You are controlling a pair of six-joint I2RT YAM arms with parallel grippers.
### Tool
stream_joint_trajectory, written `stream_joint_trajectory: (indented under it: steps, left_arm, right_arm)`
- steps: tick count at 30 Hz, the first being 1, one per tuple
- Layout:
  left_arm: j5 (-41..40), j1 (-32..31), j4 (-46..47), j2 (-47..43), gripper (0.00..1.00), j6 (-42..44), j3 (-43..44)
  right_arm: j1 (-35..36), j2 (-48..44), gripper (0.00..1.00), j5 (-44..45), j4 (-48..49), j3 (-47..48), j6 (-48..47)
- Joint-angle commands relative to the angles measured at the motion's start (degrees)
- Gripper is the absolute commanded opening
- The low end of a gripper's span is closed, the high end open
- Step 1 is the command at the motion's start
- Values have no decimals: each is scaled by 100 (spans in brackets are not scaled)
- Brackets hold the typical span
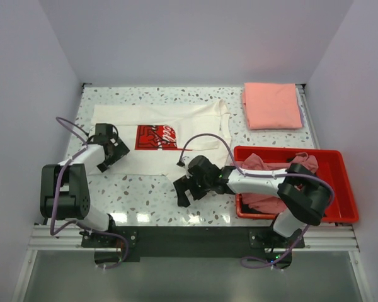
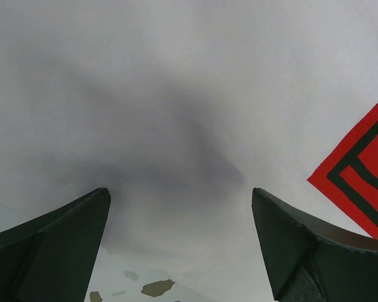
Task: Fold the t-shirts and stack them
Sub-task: Fold the tshirt
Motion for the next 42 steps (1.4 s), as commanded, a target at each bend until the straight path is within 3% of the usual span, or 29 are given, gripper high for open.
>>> stream_joint_trajectory:
  steps: [1, 12, 18, 27, 32, 38, 42]
  left_arm:
    - [-56, 90, 249, 25, 100, 28, -155]
    - [-117, 187, 153, -97, 100, 45, -278]
    - [-126, 187, 31, -466, 100, -16, -348]
    - [-372, 187, -427, -1055, 100, -280, -314]
    - [-688, 213, -795, -1336, 100, -613, -199]
    - [-566, 950, -814, -1381, 100, -710, -366]
    - [-565, 1363, -620, -1223, 100, -702, -489]
  right_arm:
    - [31, -193, 99, 69, -252, -473, 212]
    - [22, -985, 99, 342, -1018, -1089, 422]
    - [23, -1345, 99, -114, -1071, -1283, 458]
    - [22, -1715, 99, 96, -1861, -897, -7]
    - [22, -1741, 99, -535, -1537, -484, -516]
    - [23, -1574, 99, -335, -1528, 184, -852]
    - [5, -1477, 99, 288, -1545, 378, -896]
